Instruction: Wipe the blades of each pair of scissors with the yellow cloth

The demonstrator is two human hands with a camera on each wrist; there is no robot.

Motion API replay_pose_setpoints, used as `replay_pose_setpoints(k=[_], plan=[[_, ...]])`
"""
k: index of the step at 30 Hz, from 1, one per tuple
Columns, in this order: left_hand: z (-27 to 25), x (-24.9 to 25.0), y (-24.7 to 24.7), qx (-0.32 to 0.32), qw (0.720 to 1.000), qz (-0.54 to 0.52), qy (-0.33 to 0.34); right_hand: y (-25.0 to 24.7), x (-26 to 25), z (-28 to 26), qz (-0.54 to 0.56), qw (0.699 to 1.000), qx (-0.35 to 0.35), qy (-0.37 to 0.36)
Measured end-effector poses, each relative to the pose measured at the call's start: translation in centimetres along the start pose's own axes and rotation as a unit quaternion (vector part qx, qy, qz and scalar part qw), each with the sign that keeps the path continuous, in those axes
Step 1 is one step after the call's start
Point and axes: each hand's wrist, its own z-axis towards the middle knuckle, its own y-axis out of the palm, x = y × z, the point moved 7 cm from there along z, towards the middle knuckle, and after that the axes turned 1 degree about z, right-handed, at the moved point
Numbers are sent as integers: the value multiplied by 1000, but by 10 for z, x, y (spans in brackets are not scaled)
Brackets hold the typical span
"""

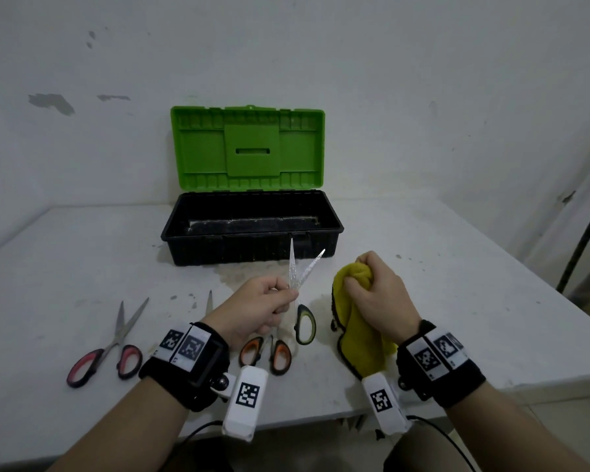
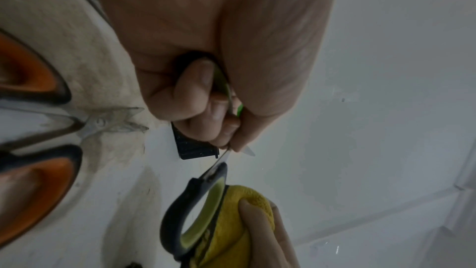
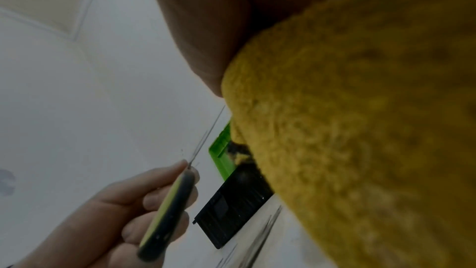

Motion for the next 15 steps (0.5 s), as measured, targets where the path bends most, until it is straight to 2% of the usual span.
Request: replay_pose_setpoints(k=[3,6,7,11,15], plan=[[0,-1,2,-3,1000,-8,-6,6,1,0,45,998,-21,38],[2,-5,3,0,1000,-12,-14,17,7,-4,153,978,-77,122],[2,-6,2,2,1000,-12,-15,19,8,-4,170,974,-78,125],[3,-7,2,5,1000,-10,-18,18,10,-2,90,993,-56,59],[3,-7,3,4,1000,-7,-18,19,8,-2,42,998,-40,9]])
